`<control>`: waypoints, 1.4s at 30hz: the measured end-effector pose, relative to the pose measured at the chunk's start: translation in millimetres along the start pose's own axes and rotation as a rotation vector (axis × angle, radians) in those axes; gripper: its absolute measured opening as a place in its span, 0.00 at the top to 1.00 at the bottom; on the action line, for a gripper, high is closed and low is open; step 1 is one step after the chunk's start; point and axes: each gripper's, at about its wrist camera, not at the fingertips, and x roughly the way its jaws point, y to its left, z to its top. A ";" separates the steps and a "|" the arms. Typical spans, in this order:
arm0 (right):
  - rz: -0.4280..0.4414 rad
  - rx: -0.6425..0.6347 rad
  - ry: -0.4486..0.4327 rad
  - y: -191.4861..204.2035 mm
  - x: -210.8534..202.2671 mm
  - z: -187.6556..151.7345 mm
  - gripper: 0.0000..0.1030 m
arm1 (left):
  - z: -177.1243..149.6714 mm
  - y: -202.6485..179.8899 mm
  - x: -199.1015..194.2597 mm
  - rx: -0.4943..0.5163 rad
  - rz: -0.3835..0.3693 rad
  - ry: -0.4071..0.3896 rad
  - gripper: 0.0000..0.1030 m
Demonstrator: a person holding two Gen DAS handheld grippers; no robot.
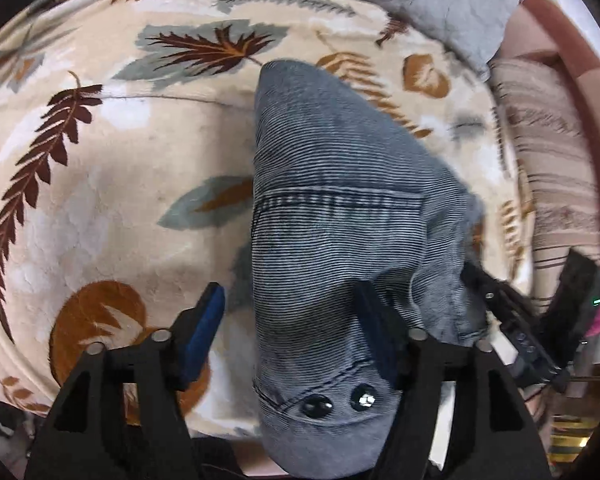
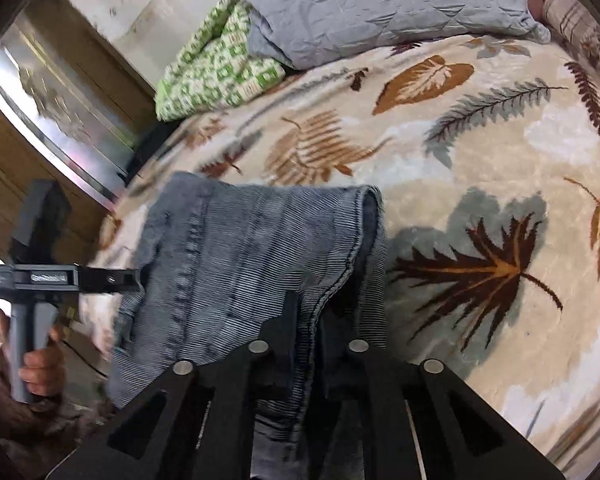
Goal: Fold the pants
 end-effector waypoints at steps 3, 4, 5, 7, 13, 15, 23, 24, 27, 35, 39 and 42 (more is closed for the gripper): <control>-0.004 0.002 0.013 -8.0 10.2 -7.4 0.91 | -1.8 6.1 15.6 -0.020 -0.007 0.015 0.31; 0.002 0.005 0.012 -11.1 12.7 -9.5 0.91 | -2.0 8.0 20.2 -0.028 -0.015 0.020 0.31; 0.012 0.011 0.005 -14.3 13.9 -12.2 0.91 | -2.2 10.0 23.9 -0.035 -0.023 0.020 0.29; 0.030 0.030 -0.011 -18.4 15.4 -14.7 0.91 | -2.0 11.3 25.5 -0.027 -0.028 0.005 0.28; 0.107 0.139 0.021 -27.4 10.0 -7.6 0.85 | -0.7 22.0 8.7 -0.063 -0.100 0.023 0.30; 0.150 0.176 -0.007 -29.5 -3.0 -1.3 0.74 | 2.0 27.5 -5.6 -0.077 -0.146 0.004 0.30; 0.191 0.304 -0.047 -46.3 4.9 33.2 0.49 | 24.3 7.2 -9.1 -0.054 -0.124 -0.004 0.30; 0.193 0.311 -0.029 -47.2 12.4 35.1 0.53 | 26.1 3.4 -7.0 -0.040 -0.097 -0.006 0.30; 0.137 0.221 -0.008 -37.8 17.9 44.3 0.83 | 31.8 1.2 0.7 -0.023 -0.035 -0.009 0.29; -0.045 0.028 0.071 -26.3 39.9 45.9 0.87 | 34.2 19.8 32.4 -0.107 -0.097 0.040 0.16; -0.026 0.047 0.065 -32.7 40.7 44.2 0.87 | 32.9 17.8 29.0 -0.098 -0.094 0.032 0.16; -0.001 0.090 0.058 -34.1 30.9 44.8 0.82 | 26.8 23.9 18.0 -0.129 -0.134 0.042 0.18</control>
